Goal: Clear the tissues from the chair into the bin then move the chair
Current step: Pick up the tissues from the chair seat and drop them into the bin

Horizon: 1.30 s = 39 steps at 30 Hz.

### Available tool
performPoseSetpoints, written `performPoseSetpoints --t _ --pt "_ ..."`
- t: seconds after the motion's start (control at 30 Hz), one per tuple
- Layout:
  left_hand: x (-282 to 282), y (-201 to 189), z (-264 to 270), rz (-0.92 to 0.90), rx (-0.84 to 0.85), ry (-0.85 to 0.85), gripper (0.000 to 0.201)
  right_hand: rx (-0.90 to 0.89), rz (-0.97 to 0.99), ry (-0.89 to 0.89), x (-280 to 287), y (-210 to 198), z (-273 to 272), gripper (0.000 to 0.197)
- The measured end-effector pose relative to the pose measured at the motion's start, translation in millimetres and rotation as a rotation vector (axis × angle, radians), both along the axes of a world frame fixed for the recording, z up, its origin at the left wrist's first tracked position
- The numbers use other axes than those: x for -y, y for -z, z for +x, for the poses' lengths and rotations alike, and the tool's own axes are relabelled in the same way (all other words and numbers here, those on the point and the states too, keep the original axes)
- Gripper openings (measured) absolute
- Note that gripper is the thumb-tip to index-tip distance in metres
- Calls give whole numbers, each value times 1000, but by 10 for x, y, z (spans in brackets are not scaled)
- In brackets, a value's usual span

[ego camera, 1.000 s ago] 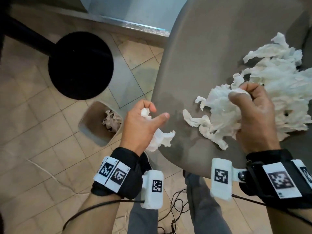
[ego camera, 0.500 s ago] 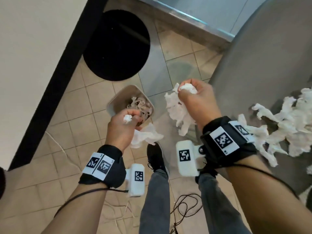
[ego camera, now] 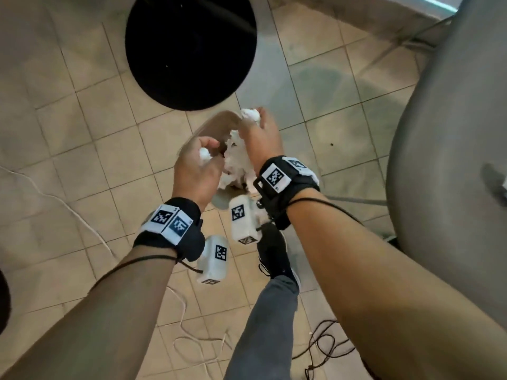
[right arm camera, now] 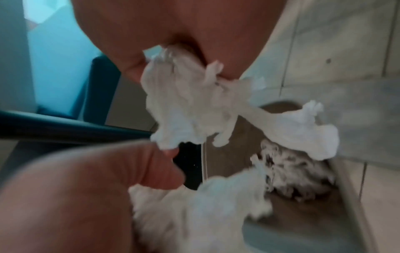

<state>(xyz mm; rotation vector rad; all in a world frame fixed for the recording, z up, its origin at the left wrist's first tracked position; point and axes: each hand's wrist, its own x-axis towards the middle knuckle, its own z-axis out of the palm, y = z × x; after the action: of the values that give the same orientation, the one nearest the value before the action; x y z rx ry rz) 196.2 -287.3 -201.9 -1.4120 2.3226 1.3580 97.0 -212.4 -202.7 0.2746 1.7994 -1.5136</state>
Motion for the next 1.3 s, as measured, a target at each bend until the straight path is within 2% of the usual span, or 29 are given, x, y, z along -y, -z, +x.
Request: performPoseSetpoints --t 0.07,0.17,0.27,0.33,0.4,0.47,0.57,0.73,0.87,0.97,1.07,1.13,1.2,1.3 --pt "-9 124 -5 17 -5 63 36 46 -43 26 109 209 42 28" --pt "33 384 26 16 49 100 48 103 -51 -41 149 426 85 43" --pt "70 610 56 49 129 145 55 158 -20 -213 82 664 101 42" --pt "83 713 79 66 219 167 62 131 53 -385 -21 835 107 52" --pt "81 753 111 55 291 187 64 88 94 -447 -150 881 120 56" --pt "55 715 131 30 319 217 56 75 57 -412 -313 798 125 54" --pt "-60 441 125 0 323 240 40 78 2 -323 -643 485 142 43" --pt "-489 -358 0 -20 146 324 25 -9 -73 -216 -1273 -356 255 31" --pt "-1024 -1089 -282 13 -21 433 21 -82 -80 -82 -1943 -1115 189 32" --pt "-1514 -1500 -607 61 -66 561 22 -173 17 62 -2575 -1484 36 28" --pt "-2007 -1695 -965 47 -98 704 23 -292 226 211 -3204 -1601 -99 27" --pt "-2334 -1729 -1209 43 -87 818 29 -314 399 242 -3580 -1575 -173 28" --pt "-2645 -1684 -1436 37 -16 946 41 -322 539 193 -3894 -1495 -241 37" --pt "-3083 -1507 -1712 7 133 1117 66 -288 642 75 -4238 -1329 -353 64"
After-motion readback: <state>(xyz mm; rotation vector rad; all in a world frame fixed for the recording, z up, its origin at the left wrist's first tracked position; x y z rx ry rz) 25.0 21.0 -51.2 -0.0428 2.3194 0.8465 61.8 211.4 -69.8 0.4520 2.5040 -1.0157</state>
